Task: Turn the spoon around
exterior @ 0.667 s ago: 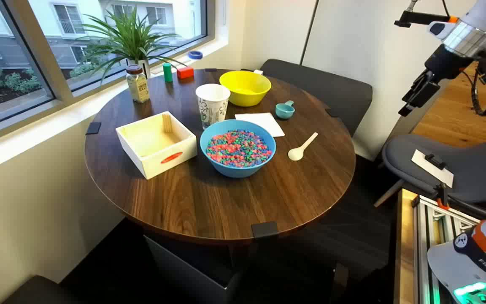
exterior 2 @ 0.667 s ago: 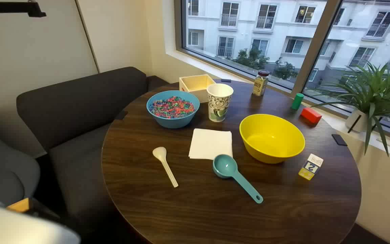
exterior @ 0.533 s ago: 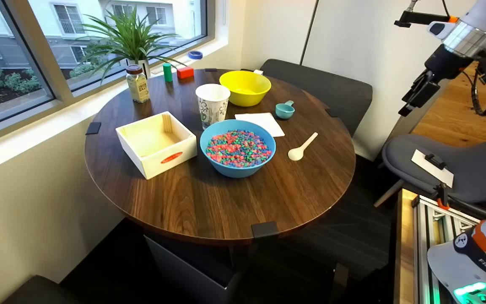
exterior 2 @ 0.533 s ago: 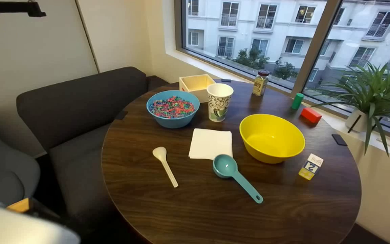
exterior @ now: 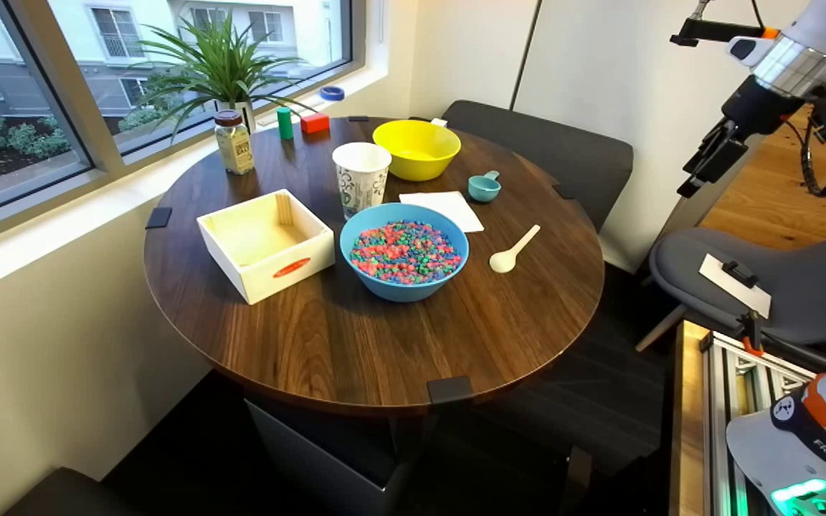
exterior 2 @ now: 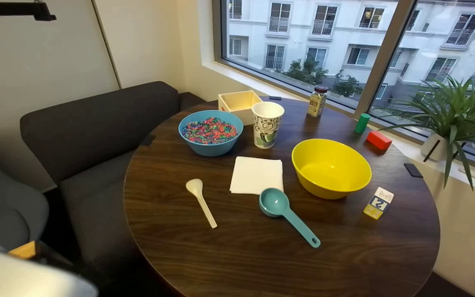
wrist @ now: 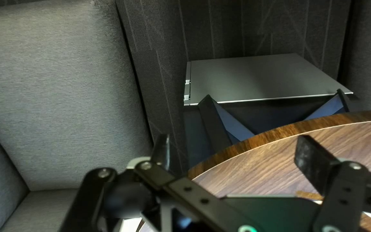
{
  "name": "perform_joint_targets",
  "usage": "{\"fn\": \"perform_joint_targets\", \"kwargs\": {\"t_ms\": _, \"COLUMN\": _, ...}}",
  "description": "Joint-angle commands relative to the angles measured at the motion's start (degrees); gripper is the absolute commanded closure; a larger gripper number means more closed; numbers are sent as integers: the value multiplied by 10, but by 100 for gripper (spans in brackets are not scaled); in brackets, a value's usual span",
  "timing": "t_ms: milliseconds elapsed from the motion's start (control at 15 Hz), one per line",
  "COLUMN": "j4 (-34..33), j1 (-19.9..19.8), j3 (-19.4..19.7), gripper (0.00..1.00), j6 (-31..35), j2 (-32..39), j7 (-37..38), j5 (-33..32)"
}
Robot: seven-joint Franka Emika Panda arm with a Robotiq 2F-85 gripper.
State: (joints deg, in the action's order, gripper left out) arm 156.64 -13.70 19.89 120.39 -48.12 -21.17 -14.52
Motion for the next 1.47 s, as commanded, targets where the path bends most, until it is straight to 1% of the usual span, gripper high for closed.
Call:
{"fn": "perform_joint_targets", "kwargs": {"t_ms": 0, "j4": 0, "j1": 8, "j3": -5, "gripper": 0, "j6": 23, "j2": 13, "j7": 8, "j5": 9}}
{"fn": "perform_joint_targets", "kwargs": {"t_ms": 67, "j4": -1, "j1": 22, "j3": -4, "gripper": 0, "j6": 34, "j2": 17, "j7": -1, "j5": 17}}
{"fn": "perform_joint_targets", "kwargs": {"t_ms": 200, "j4": -6, "j1": 42, "j3": -19, "gripper": 0, "j6": 63, "j2": 35, "j7": 17, "j5": 34}}
{"fn": "perform_joint_targets", "kwargs": {"t_ms": 400, "j4": -18, "j1": 76, "j3": -41, "gripper": 0, "j6": 97, "j2": 73, "j7": 53, "j5": 78}}
{"fn": "perform_joint_targets", "kwargs": {"t_ms": 600, "j4": -42, "j1": 98, "j3": -63, "gripper": 0, "j6": 105, "j2": 129, "j7": 102, "j5": 132}}
{"fn": "perform_joint_targets", "kwargs": {"t_ms": 667, "j4": -49, "j1": 103, "j3": -70, "gripper": 0, "j6": 120, "j2": 149, "j7": 118, "j5": 145}}
{"fn": "perform_joint_targets", "kwargs": {"t_ms": 800, "j4": -73, "j1": 104, "j3": -85, "gripper": 0, "j6": 122, "j2": 191, "j7": 149, "j5": 165}}
{"fn": "perform_joint_targets", "kwargs": {"t_ms": 1200, "j4": -152, "j1": 101, "j3": -118, "gripper": 0, "j6": 73, "j2": 301, "j7": 241, "j5": 222}}
{"fn": "perform_joint_targets", "kwargs": {"t_ms": 1400, "j4": -177, "j1": 100, "j3": -127, "gripper": 0, "j6": 68, "j2": 342, "j7": 269, "j5": 238}}
